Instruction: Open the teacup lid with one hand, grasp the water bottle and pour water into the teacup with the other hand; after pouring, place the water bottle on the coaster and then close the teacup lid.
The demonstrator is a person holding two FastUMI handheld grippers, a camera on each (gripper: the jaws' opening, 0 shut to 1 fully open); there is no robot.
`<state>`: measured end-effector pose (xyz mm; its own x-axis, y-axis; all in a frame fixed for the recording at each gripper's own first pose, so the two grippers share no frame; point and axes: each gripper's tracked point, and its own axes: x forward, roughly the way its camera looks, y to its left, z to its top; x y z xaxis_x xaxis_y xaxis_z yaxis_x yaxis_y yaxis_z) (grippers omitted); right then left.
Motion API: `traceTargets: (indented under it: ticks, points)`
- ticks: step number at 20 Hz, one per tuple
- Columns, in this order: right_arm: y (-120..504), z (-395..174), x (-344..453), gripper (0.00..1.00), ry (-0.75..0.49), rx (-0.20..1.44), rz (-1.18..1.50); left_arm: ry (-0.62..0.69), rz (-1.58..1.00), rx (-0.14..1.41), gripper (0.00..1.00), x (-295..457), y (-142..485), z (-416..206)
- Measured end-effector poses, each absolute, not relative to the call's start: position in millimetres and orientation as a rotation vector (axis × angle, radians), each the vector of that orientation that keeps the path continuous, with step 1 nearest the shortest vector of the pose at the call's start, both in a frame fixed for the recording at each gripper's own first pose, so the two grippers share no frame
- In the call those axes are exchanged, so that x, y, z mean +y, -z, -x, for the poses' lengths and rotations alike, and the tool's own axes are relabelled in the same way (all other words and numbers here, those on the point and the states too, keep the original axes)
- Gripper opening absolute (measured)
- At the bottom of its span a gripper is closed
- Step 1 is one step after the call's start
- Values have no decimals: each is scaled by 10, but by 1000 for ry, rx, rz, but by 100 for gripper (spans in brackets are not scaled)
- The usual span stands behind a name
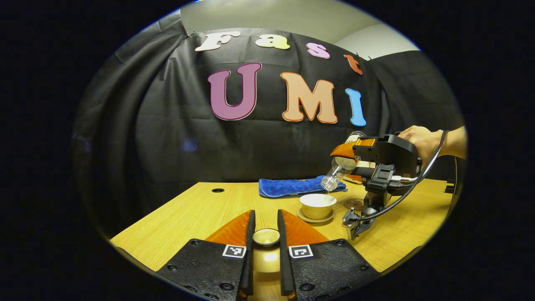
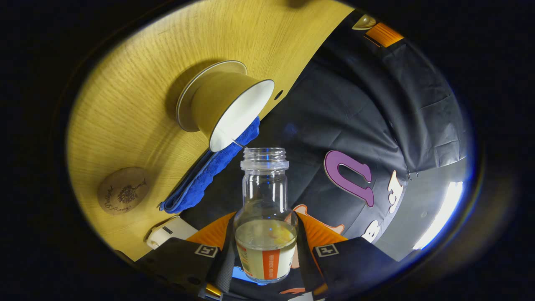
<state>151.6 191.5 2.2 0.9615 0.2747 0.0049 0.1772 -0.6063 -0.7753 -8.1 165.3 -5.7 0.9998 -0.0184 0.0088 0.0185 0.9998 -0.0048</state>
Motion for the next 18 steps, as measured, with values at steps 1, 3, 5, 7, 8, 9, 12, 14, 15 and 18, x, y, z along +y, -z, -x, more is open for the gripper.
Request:
traceTargets:
  ticks: [1,3,5,7,8,9,12,14,15,18]
  points:
    - [-20,-1509,1919,70,-144,-316,2237,18,5,-9,22,1654,56,81]
    - [-21,-1505,1928,70,-148,-320,2241,19,5,-9,23,1655,53,82]
    - [-17,-1485,1937,70,-150,-321,2239,19,5,-9,22,1653,55,80]
    - [-17,-1483,1936,70,-152,-326,2240,18,5,-9,23,1653,51,78]
    - [-19,-1486,1935,70,-154,-328,2243,18,5,-9,23,1653,52,87]
    - [-20,-1490,1937,70,-154,-327,2243,18,5,-9,23,1652,53,83]
    - [-17,-1493,1926,70,-160,-322,2226,18,4,-9,23,1652,52,81]
    - [50,-1491,1884,70,-196,-266,2136,18,4,-9,23,1649,57,81]
    - [85,-1495,1853,71,-213,-220,2058,18,4,-9,23,1653,58,78]
    - [-33,-1498,1824,70,-226,-126,1797,15,4,-9,23,1657,59,82]
